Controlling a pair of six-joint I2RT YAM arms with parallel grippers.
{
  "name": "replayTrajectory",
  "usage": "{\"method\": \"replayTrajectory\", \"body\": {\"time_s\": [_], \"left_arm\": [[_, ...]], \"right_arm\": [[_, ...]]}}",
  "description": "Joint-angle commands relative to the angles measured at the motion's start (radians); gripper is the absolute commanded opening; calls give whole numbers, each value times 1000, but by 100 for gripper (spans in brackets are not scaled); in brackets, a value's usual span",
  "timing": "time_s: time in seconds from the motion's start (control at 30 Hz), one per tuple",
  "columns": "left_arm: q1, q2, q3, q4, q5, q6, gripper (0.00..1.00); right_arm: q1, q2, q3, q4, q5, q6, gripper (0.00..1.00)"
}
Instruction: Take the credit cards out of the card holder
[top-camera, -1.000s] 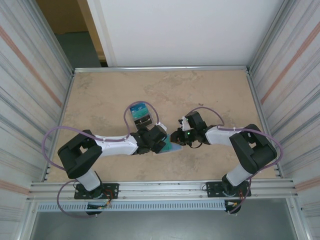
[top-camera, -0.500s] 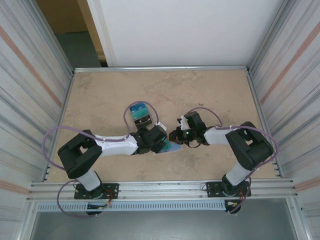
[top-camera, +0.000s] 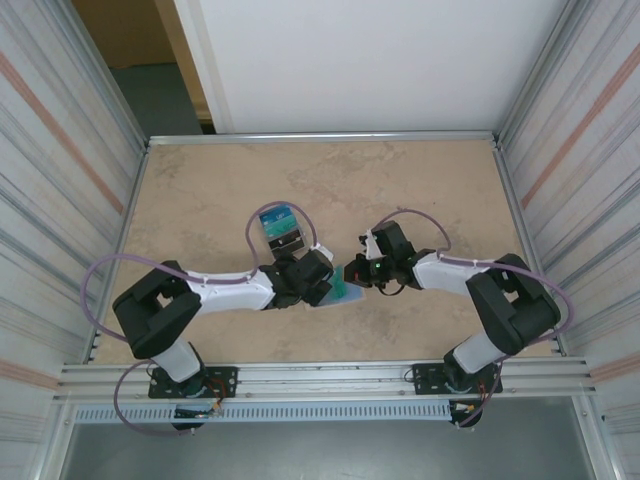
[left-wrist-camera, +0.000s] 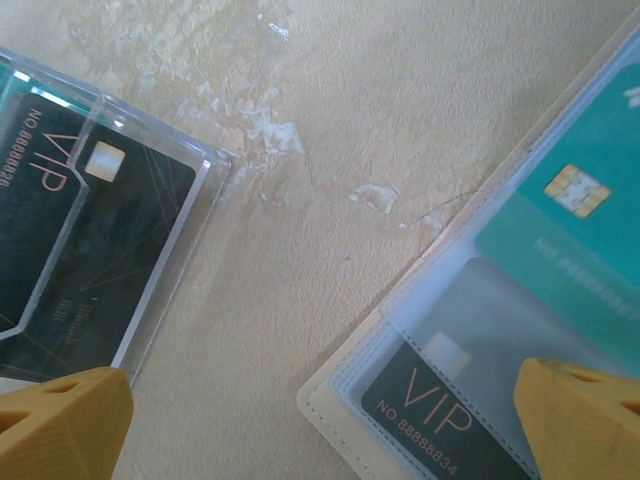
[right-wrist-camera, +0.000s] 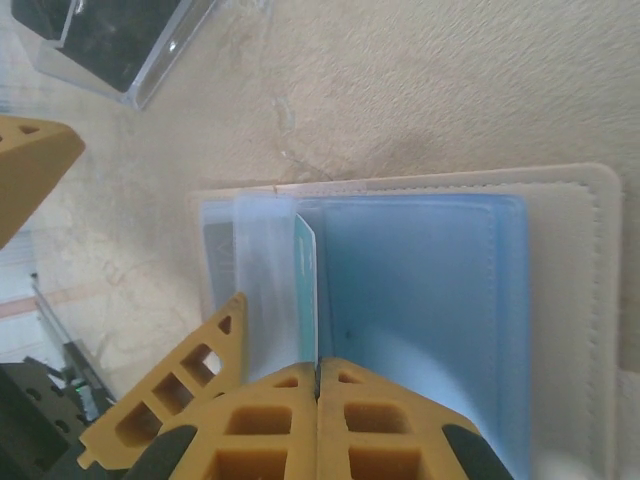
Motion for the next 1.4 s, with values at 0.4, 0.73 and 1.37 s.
{"method": "replayTrajectory", "body": {"time_s": [0.4,0.73,1.37], "left_arm": [[18,-203,-12,-6,-54,-6,99],[95,-398,-62,37,149,31,99],[299,-480,45,-115,968,340,81]], "right_arm": [[0,-259,29,-252,159,-158,0],[17,-381,58,-267,96,-300,0],[98,-409,258,-443,-82,-692,0]]}}
